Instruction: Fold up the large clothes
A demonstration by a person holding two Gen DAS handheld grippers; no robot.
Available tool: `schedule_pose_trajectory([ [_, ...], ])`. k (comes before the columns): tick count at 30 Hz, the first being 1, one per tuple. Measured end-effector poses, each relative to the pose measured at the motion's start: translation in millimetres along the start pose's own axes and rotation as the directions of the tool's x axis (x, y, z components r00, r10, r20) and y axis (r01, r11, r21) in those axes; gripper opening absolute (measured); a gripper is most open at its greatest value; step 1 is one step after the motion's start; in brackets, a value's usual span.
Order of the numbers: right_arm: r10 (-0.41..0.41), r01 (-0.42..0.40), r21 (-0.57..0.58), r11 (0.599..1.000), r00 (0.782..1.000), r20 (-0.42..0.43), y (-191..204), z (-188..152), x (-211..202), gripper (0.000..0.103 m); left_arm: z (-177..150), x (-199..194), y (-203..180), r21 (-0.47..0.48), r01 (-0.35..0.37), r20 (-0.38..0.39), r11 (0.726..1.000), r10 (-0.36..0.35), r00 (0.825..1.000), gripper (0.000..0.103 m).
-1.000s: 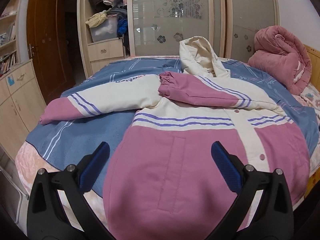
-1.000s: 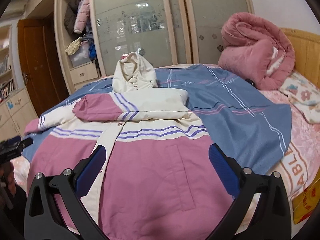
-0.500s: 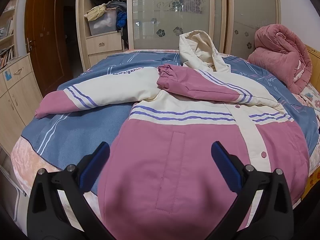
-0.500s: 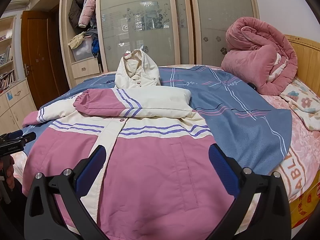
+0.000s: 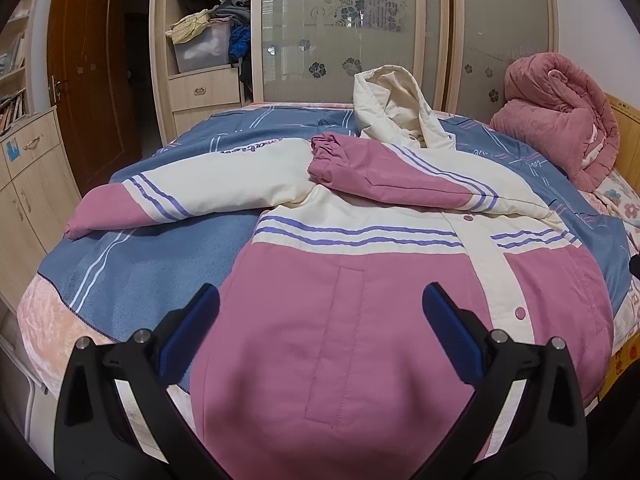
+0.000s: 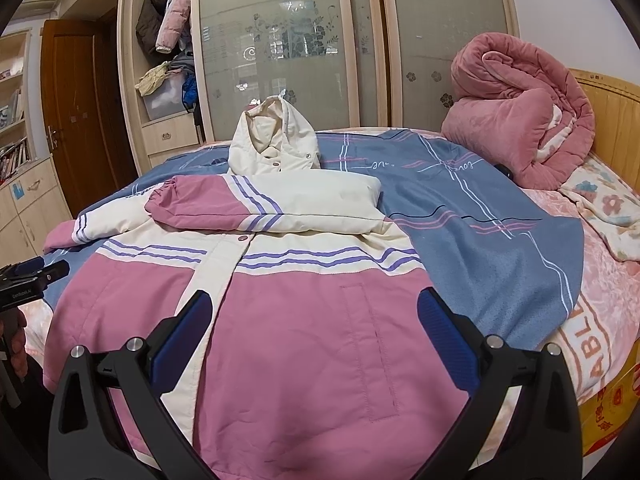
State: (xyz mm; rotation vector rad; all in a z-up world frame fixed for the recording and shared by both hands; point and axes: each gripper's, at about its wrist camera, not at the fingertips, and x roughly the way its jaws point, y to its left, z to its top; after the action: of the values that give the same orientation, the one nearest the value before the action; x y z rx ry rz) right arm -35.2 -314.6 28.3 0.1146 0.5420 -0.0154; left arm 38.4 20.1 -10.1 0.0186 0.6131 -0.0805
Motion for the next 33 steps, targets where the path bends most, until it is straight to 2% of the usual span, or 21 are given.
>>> schedule_pose_trajectory([
  [16, 0.003, -0.003, -0.009, 1.000, 1.000, -0.012, 3, -1, 2, 0.102, 1, -3, 1, -0.011, 0.009, 0.007, 1.000, -0.009, 1.000, 0.101],
  [21, 0.009, -0.010, -0.013, 1.000, 1.000, -0.012, 5, -1, 2, 0.102, 2, -2, 10, -0.063, 0.052, -0.003, 0.997, -0.052, 0.999, 0.101],
  [25, 0.014, -0.015, -0.013, 1.000, 1.000, -0.013, 6, -1, 3, 0.102, 5, -4, 29, -0.140, 0.089, 0.023, 0.986, -0.087, 0.996, 0.101],
  [28, 0.020, -0.020, -0.012, 1.000, 1.000, -0.012, 7, 0, 2, 0.102, 10, -5, 62, -0.256, 0.126, 0.049, 0.958, -0.118, 0.992, 0.101],
  [30, 0.023, -0.023, -0.011, 1.000, 1.000, -0.009, 7, 0, 1, 0.102, 11, -3, 97, -0.373, 0.165, 0.068, 0.913, -0.151, 0.986, 0.101],
  [31, 0.024, -0.024, -0.011, 1.000, 1.000, -0.009, 7, 0, 1, 0.102, 11, -1, 117, -0.441, 0.171, 0.078, 0.881, -0.153, 0.985, 0.101],
  [32, 0.024, -0.024, -0.011, 1.000, 1.000, -0.010, 7, 0, 1, 0.102, 11, 2, 145, -0.523, 0.172, 0.081, 0.835, -0.153, 0.985, 0.101],
  [33, 0.028, -0.028, -0.007, 1.000, 1.000, -0.011, 6, 0, 1, 0.102, 10, 5, 161, -0.568, 0.174, 0.080, 0.804, -0.157, 0.984, 0.101],
])
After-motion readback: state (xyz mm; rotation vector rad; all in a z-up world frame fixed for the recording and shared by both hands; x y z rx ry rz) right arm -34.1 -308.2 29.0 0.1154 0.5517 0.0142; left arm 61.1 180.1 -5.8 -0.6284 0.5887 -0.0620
